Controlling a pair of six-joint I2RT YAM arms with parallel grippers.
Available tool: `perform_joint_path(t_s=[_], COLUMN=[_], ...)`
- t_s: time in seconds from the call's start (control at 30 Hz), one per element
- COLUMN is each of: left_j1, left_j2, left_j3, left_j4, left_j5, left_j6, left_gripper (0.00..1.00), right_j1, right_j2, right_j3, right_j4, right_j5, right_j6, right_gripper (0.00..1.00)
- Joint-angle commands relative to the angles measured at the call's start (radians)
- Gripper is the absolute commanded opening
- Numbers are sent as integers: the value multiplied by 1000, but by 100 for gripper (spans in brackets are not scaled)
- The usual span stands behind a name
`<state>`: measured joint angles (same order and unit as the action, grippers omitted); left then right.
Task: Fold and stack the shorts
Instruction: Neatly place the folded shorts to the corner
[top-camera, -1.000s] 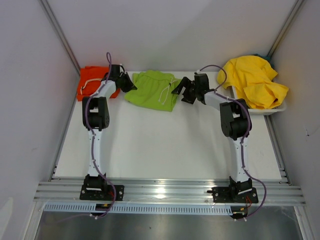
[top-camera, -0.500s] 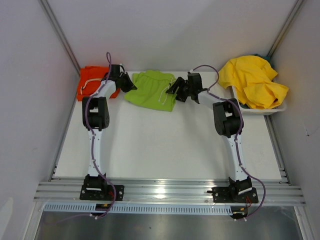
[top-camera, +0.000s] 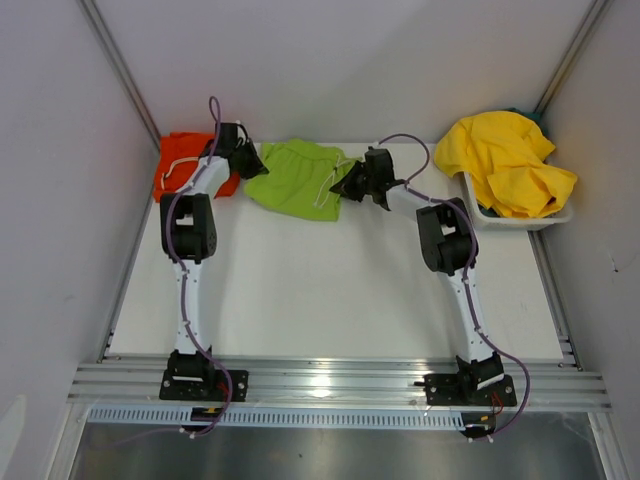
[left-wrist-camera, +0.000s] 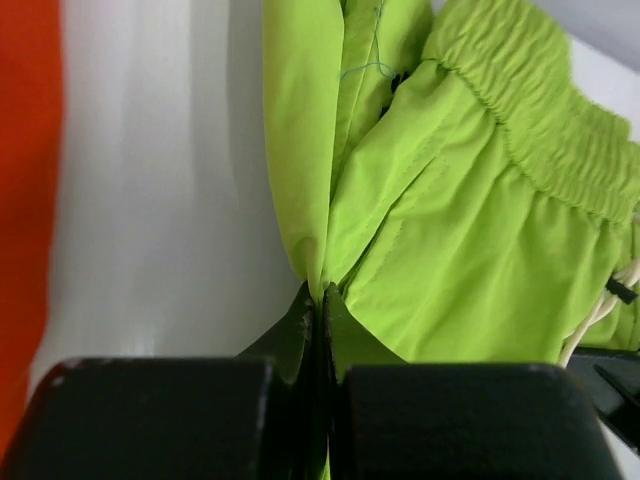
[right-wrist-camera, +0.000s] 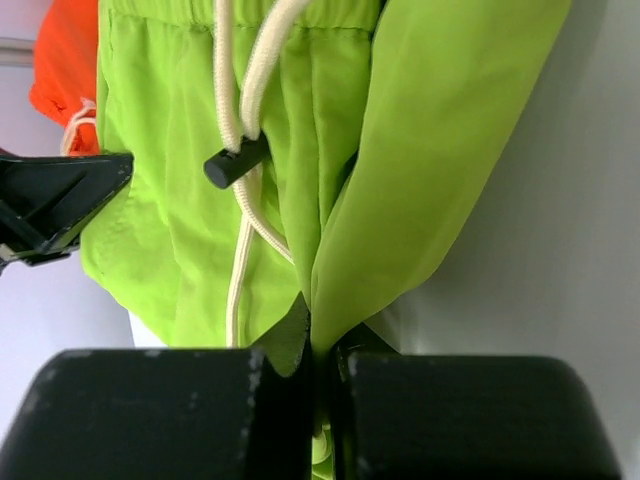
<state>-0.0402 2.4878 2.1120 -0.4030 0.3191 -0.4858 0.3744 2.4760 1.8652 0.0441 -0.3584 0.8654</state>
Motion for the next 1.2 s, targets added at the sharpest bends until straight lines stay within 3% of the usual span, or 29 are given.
perform_joint_path(t_s=[0.0,0.2,0.43,0.57,0.67,0.83,0.93,1.0,1.07,1.17], left_j1=[-4,-29,-26,-17,9,55,91,121,138,160], left_j2=[-144,-201,-230,-208,-193,-199,-188,-159,-150,-150], left_j3=[11,75,80,158,181,141,117,141,134,108], left_j4=[32,-2,36,9,9,61,75,61,53,70], left_j5=[-97,-360,-520,-618,-606,-617,-696,-686,-687,-690], left_j6=[58,208,263,250,239,211,136,92,38,18], left_gripper=[0,0,0,0,0,0,0,0,0,0], right_j1=[41,92,161,189,210,248,245,238,222,199], right_j2=[41,150,383,440,480,527,563,566,560,506], right_j3=[89,248,586,583,589,629,667,651,634,525], right_j4=[86,150,290,454,563,565,554,563,589,631], right_j5=[39,55,128,235,324,476,498,483,425,371], right_j6=[40,134,358,473,556,629,679,711,701,676], right_gripper=[0,0,0,0,0,0,63,88,98,99])
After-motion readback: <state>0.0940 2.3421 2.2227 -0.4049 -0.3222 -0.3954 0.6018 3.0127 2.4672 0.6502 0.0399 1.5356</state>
